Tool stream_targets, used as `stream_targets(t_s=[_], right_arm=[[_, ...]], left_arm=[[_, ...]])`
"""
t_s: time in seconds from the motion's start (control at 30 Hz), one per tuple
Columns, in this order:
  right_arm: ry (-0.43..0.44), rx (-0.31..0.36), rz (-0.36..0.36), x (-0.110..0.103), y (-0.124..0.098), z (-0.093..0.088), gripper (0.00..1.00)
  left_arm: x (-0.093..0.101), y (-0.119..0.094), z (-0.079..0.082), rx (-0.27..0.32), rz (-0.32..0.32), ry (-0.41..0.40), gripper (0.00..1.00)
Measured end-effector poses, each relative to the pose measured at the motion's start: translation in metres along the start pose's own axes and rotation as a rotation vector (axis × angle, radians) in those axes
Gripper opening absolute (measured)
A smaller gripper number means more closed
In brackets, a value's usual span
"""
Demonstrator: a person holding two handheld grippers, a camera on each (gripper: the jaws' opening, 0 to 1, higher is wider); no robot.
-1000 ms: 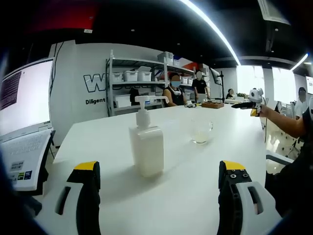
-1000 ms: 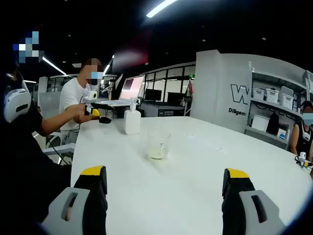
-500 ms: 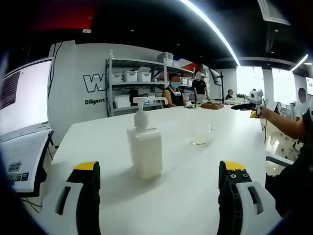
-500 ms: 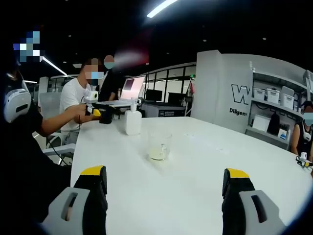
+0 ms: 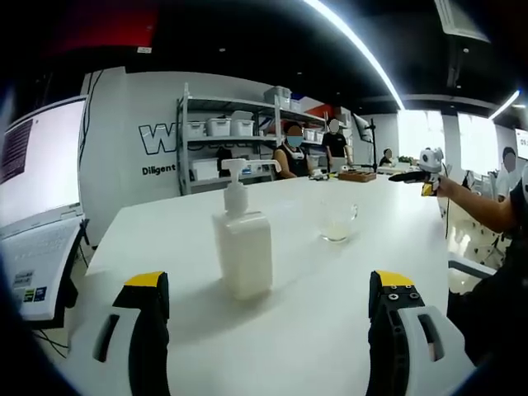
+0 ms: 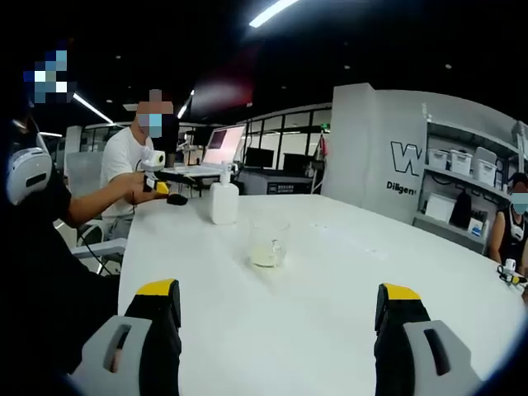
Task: Hold the bottle steady, press the pump all the way down and release, and repeat the specified number of times to dispense into the cup
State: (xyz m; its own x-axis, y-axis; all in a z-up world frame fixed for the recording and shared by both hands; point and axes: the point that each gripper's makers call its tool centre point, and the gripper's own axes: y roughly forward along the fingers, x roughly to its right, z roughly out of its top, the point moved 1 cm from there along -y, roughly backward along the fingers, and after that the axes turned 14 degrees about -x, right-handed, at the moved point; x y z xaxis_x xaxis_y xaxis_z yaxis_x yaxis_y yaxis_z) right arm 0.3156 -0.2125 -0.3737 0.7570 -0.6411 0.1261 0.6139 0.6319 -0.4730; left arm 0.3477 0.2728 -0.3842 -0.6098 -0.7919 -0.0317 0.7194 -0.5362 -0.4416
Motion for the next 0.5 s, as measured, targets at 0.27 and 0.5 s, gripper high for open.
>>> stream_targets(t_s=[0.27,0.5], right_arm=[[-0.003,-0.003,0.001,-0.0021,0.002,-0.0009,1.0],[-0.009,-0.009,0.002,-0.0032,0.0025,-0.0014,1.0]], left_arm=[[-0.0045,-0.0044,-0.0027,0.001,0.008,-0.007,0.99],[-0.0065,-0.0069,-0.0058,-0.002,0.012,-0.005,0.99]])
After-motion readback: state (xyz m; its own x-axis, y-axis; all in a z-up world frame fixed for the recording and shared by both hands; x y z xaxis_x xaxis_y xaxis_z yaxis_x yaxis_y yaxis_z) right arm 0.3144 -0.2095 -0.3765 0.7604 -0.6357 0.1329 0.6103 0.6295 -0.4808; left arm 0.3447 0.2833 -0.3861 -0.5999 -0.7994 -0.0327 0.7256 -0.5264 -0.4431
